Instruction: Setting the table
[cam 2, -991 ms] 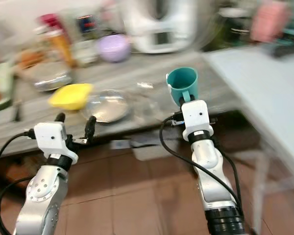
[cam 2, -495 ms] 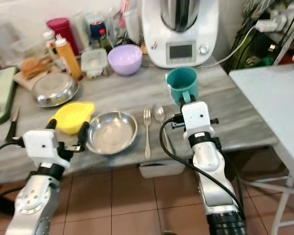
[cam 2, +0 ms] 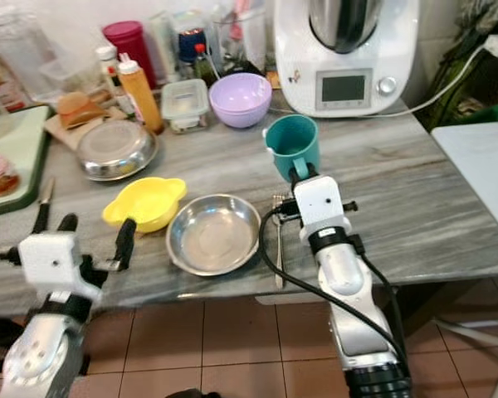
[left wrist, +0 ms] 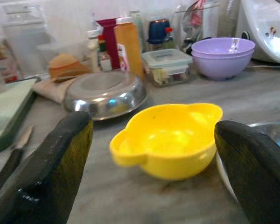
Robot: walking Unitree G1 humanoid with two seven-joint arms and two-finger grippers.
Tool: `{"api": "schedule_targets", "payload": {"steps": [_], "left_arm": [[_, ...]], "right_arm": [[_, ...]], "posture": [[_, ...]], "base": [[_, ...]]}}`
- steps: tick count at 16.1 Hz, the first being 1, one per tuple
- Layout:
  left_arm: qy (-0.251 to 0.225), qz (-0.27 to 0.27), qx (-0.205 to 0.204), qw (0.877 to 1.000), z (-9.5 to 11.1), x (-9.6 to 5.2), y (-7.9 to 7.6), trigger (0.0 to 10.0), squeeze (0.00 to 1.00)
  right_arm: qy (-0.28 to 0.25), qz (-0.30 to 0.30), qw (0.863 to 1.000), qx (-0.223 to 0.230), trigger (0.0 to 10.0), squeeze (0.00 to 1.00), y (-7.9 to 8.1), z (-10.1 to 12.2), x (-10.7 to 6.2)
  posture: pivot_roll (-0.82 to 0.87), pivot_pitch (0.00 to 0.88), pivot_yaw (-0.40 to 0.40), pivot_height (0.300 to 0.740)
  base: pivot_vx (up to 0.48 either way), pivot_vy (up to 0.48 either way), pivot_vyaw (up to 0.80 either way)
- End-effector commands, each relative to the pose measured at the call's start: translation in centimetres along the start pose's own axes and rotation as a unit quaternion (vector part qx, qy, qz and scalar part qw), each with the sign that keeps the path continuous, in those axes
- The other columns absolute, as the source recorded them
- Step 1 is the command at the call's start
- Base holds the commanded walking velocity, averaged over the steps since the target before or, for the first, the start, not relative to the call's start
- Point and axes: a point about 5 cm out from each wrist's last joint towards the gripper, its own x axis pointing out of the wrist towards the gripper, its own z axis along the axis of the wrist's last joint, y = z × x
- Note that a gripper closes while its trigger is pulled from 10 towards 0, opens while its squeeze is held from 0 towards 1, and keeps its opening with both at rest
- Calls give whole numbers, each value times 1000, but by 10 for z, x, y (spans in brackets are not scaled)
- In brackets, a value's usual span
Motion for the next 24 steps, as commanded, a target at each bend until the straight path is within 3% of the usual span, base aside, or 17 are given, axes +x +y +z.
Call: {"api": "schedule_targets", "payload": {"steps": [1,4,9,10,17,19,21,24], "left_arm": [[-4,-4,1,1000,4,-4,5,10000,0],[8,-63,-5,998,3,-12,5,10000,0],[23,-106,-3,994,2,-15,4,10000,0],[31,-135,-14,990,0,-16,0,10000,0],[30,-148,-26,988,-1,-15,-4,10000,0],[32,-166,-34,985,-1,-15,-6,10000,0],[47,-193,-46,979,-5,-16,-9,10000,0],[52,-206,-47,976,-7,-17,-10,10000,0]], "right_arm": [[-21,12,1000,4,10000,0,3,10,3],[-29,47,998,16,10000,0,11,14,9],[-29,70,996,55,10000,0,19,17,24],[-34,88,993,65,10000,0,25,20,33],[-16,132,984,118,10000,0,53,23,55],[-8,132,984,120,10000,0,55,19,57],[16,125,979,160,10000,0,52,11,58],[15,124,981,148,10000,0,46,8,60]], "posture": [[-42,117,79,740],[-35,121,71,740],[-29,132,73,740],[-13,137,74,740],[3,131,66,740],[6,127,64,740],[10,125,64,740],[5,124,68,740]], "base": [[0,0,0],[0,0,0],[0,0,0],[0,0,0],[0,0,0],[0,0,0],[0,0,0],[0,0,0]]}}
